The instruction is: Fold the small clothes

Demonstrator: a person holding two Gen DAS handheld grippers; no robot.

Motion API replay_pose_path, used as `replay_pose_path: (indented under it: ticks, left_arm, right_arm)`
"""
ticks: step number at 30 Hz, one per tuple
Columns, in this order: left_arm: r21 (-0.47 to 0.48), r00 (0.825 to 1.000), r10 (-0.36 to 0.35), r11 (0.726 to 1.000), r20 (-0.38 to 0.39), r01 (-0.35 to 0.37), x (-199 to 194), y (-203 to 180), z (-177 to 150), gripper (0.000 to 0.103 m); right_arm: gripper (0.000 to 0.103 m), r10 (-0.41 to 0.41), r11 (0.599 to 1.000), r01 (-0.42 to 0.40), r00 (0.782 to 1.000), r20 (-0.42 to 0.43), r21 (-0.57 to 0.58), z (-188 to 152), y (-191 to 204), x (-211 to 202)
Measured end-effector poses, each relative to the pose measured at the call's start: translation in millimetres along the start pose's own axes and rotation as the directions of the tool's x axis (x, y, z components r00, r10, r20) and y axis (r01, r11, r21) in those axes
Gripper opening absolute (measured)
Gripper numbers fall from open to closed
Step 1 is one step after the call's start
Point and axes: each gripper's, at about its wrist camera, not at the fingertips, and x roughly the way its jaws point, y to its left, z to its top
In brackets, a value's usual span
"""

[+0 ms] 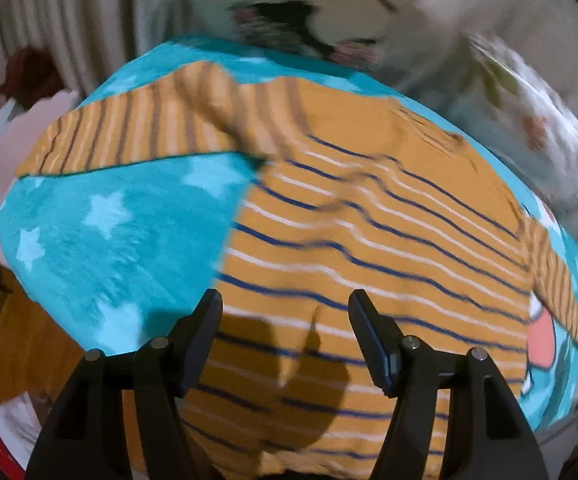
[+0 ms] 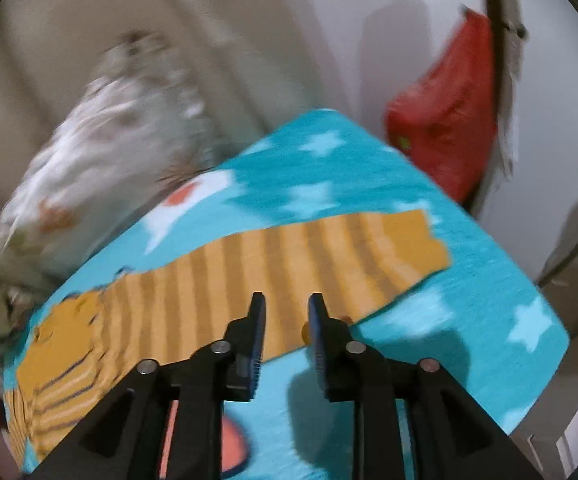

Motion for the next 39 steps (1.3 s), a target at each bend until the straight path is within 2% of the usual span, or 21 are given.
replay_pose_path:
  ticks: [4, 6, 10, 12, 13, 16, 19, 22, 26, 27, 28, 29, 30, 31, 32, 35, 36, 39]
  left_arm:
    - [-0.155, 1.0, -0.022, 0.988, -0.011, 0.02, 14.6, 75.4, 22.3, 0.064]
    - [-0.215, 1.0, -0.015, 0.976, -0.011, 0.012, 23.4, 115.6, 33.9, 0.064]
    - [-0.3, 1.0, -0.003, 0.954, -0.011, -0.001, 43.3, 185.4, 55.2, 0.064]
    - [-0.337, 0.999, -0.033, 0.941, 0.008, 0.034, 49.2, 211.9, 63.3, 0.064]
    - [-0.341, 0.998, -0.05, 0.938, 0.039, 0.061, 48.4, 221.9, 69.3, 0.065]
    - [-0.332, 0.997, -0.054, 0.941, 0.05, 0.068, 55.2, 239.5, 88.0, 0.065]
    - [-0.332, 0.994, -0.081, 0.938, 0.072, 0.1, 61.4, 249.8, 103.2, 0.072]
    - [-0.353, 0.991, -0.1, 0.927, 0.09, 0.125, 67.5, 256.5, 113.8, 0.076]
    - [-0.408, 0.984, -0.136, 0.897, 0.112, 0.17, 74.3, 267.2, 126.9, 0.076]
    - [-0.429, 0.982, -0.151, 0.885, 0.11, 0.184, 75.0, 271.4, 129.9, 0.066]
    - [-0.439, 0.983, -0.151, 0.88, 0.105, 0.182, 76.2, 273.7, 133.5, 0.05]
    - [-0.453, 0.984, -0.16, 0.874, 0.081, 0.179, 79.3, 278.8, 136.4, 0.007]
    - [-0.468, 0.982, -0.179, 0.863, 0.066, 0.189, 82.3, 284.1, 137.4, 0.008]
    - [-0.497, 0.976, -0.204, 0.84, 0.078, 0.215, 82.7, 292.2, 136.7, 0.008]
    - [-0.512, 0.976, -0.202, 0.831, 0.085, 0.217, 81.8, 297.9, 137.6, 0.008]
    - [-0.518, 0.984, -0.141, 0.837, 0.106, 0.176, 71.3, 312.0, 138.8, 0.008]
    - [-0.529, 0.986, -0.123, 0.832, 0.115, 0.166, 66.3, 319.7, 138.7, 0.008]
    - [-0.562, 0.981, -0.133, 0.805, 0.139, 0.189, 59.5, 335.1, 137.9, 0.008]
  right_arm:
    - [0.038, 0.051, 0.996, -0.053, 0.998, -0.024, -0.077, -26.2, 66.0, -8.5]
    - [0.045, 0.087, 0.99, -0.094, 0.994, -0.067, -0.106, -43.2, 104.7, -6.1]
    - [0.046, 0.115, 0.972, -0.141, 0.983, -0.143, -0.19, -81.6, 178.3, 3.2]
    - [0.046, 0.127, 0.959, -0.169, 0.975, -0.185, -0.228, -100.5, 213.3, 7.9]
    - [0.046, 0.136, 0.95, -0.188, 0.968, -0.209, -0.251, -111.6, 234.6, 10.2]
    - [0.046, 0.149, 0.918, -0.229, 0.956, -0.253, -0.324, -139.2, 288.5, 13.8]
    - [0.047, 0.157, 0.887, -0.263, 0.945, -0.287, -0.38, -162.5, 334.9, 14.4]
    - [0.047, 0.154, 0.861, -0.286, 0.935, -0.321, -0.42, -179.9, 374.1, 19.6]
    - [0.047, 0.149, 0.825, -0.312, 0.924, -0.351, -0.472, -198.5, 419.1, 22.8]
    - [0.047, 0.147, 0.813, -0.318, 0.923, -0.355, -0.488, -203.8, 429.9, 22.1]
    - [0.047, 0.145, 0.804, -0.321, 0.922, -0.359, -0.5, -207.0, 438.1, 21.0]
    - [0.047, 0.143, 0.795, -0.325, 0.921, -0.363, -0.513, -211.4, 446.1, 21.3]
    - [0.047, 0.14, 0.789, -0.328, 0.92, -0.367, -0.52, -214.1, 451.9, 22.2]
    - [0.047, 0.137, 0.782, -0.331, 0.918, -0.373, -0.528, -217.2, 459.1, 23.5]
    - [0.047, 0.134, 0.781, -0.331, 0.917, -0.376, -0.53, -218.7, 462.6, 24.2]
    - [0.047, 0.128, 0.772, -0.336, 0.914, -0.385, -0.539, -222.9, 473.0, 29.2]
    - [0.047, 0.127, 0.771, -0.336, 0.913, -0.387, -0.54, -223.8, 475.7, 30.9]
    - [0.047, 0.121, 0.769, -0.339, 0.91, -0.397, -0.542, -227.4, 483.7, 37.3]
